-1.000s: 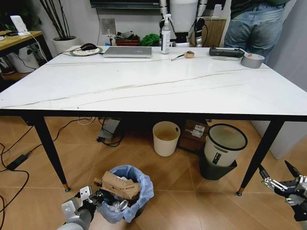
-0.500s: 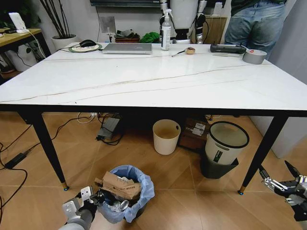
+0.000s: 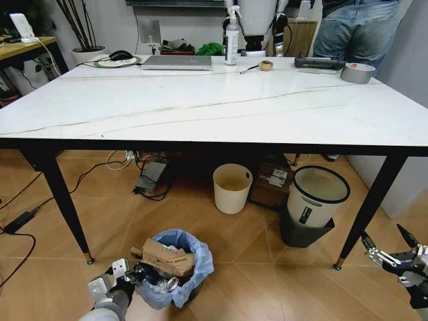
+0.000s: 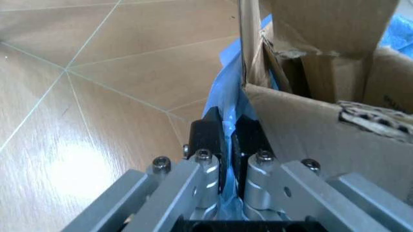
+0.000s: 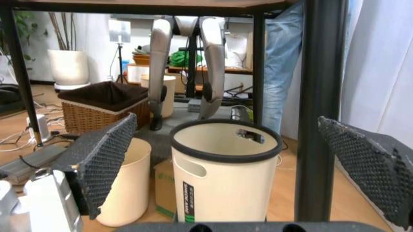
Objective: Pick up the trash bin and place the trash from the table into it.
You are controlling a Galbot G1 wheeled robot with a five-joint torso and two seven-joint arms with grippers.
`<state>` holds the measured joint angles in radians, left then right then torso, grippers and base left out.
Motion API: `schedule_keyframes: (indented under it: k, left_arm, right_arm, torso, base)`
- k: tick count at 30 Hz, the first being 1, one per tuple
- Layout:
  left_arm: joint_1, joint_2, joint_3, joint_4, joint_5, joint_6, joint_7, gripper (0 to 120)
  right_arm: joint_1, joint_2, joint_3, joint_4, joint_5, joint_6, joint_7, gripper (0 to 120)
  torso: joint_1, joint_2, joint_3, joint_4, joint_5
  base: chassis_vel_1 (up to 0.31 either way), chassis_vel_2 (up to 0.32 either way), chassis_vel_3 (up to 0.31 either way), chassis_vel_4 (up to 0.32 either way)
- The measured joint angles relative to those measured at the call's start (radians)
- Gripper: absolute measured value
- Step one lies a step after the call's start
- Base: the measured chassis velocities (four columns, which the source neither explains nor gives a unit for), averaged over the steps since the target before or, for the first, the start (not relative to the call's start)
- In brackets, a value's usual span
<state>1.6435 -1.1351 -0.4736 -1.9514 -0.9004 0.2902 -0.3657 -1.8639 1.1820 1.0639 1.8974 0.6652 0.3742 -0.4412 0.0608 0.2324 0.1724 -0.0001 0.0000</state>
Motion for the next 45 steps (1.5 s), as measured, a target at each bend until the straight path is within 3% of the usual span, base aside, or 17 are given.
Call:
schedule_keyframes:
  k: [10,42,45]
  left_arm:
    - [-0.021,0.006,0.009,0.023,0.000,-0.009,-0.005,0]
    - [-0.089,-0.004,0.023,0.150,0.016,-0.026,-0.003,0]
    - [-0.092,-0.004,0.023,0.157,0.017,-0.028,0.000,14]
  right_arm:
    - [0.000,0.000,0.000,0.000,0.000,0.000,0.000,100]
    - [0.000,0.000,0.000,0.000,0.000,0.000,0.000,100]
    - [0.000,0.000,0.000,0.000,0.000,0.000,0.000,100]
  torso:
    - [-0.008,-0.038,-0.030,0.0000,0.0000]
    - [-0.008,-0.033,-0.025,0.0001,0.0000]
    - [-0.008,-0.032,-0.025,0.0000,0.0001]
  base:
    - [0.000,0.000,0.000,0.000]
    - [0.000,0.000,0.000,0.000]
    - [0.000,0.000,0.000,0.000]
